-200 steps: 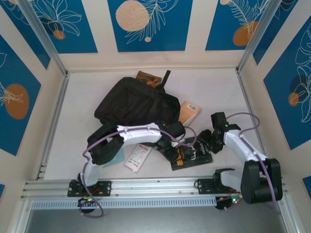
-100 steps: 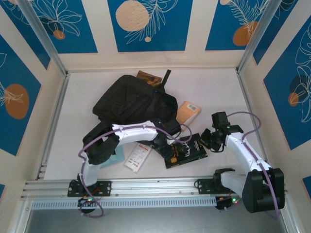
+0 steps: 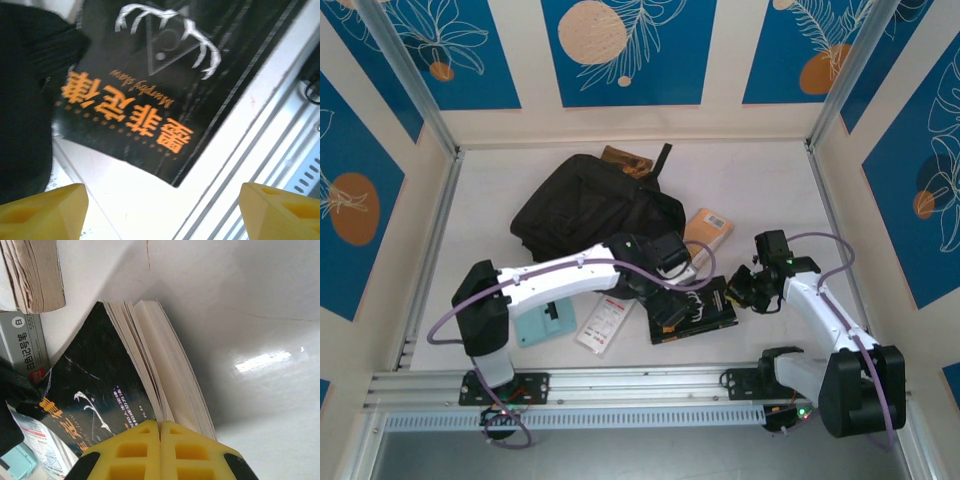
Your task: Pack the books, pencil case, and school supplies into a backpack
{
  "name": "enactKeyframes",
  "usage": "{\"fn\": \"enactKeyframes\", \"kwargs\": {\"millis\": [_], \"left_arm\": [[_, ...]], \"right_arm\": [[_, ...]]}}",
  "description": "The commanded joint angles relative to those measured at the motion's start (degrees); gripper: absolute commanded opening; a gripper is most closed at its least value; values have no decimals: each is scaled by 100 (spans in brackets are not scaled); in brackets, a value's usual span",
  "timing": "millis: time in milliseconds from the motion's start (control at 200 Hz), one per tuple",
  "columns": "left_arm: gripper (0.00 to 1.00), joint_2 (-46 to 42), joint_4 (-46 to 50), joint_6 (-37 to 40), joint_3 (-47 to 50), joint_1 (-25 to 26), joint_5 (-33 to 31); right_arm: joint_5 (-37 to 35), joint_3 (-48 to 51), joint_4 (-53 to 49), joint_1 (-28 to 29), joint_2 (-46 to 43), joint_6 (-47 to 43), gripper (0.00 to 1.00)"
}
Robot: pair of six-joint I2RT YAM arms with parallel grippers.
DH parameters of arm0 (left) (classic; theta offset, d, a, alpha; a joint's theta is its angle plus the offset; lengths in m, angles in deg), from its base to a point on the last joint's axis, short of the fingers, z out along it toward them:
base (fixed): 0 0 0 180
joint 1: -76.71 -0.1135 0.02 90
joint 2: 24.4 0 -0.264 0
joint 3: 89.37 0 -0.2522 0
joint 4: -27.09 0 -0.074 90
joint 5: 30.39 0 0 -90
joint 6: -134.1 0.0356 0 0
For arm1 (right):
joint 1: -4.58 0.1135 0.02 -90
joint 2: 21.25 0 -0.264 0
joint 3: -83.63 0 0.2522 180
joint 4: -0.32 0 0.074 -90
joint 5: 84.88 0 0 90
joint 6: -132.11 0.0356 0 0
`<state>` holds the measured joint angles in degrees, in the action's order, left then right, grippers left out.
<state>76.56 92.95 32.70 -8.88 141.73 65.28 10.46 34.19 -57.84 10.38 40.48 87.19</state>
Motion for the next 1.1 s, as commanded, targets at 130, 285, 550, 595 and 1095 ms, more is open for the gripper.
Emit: {"fn": "enactKeyframes", "kwargs": {"millis": [130, 285, 550, 595, 1095], "left_arm": [[91, 849, -381, 277, -548, 674, -1016], [94, 1214, -1034, 404, -606, 835, -1244], [93, 1549, -1726, 455, -385, 977, -1531], [88, 1589, -1772, 455, -372, 976, -1672], [2, 1115, -1902, 823, -125, 1021, -1895]], "right_arm": [[548, -158, 66, -142, -12, 295, 5], [769, -188, 143, -319, 29, 384, 5], [1104, -238, 232, -536, 80, 506, 4], [1147, -234, 230, -551, 67, 537, 4], [1146, -579, -149, -840, -333, 679, 31]]}}
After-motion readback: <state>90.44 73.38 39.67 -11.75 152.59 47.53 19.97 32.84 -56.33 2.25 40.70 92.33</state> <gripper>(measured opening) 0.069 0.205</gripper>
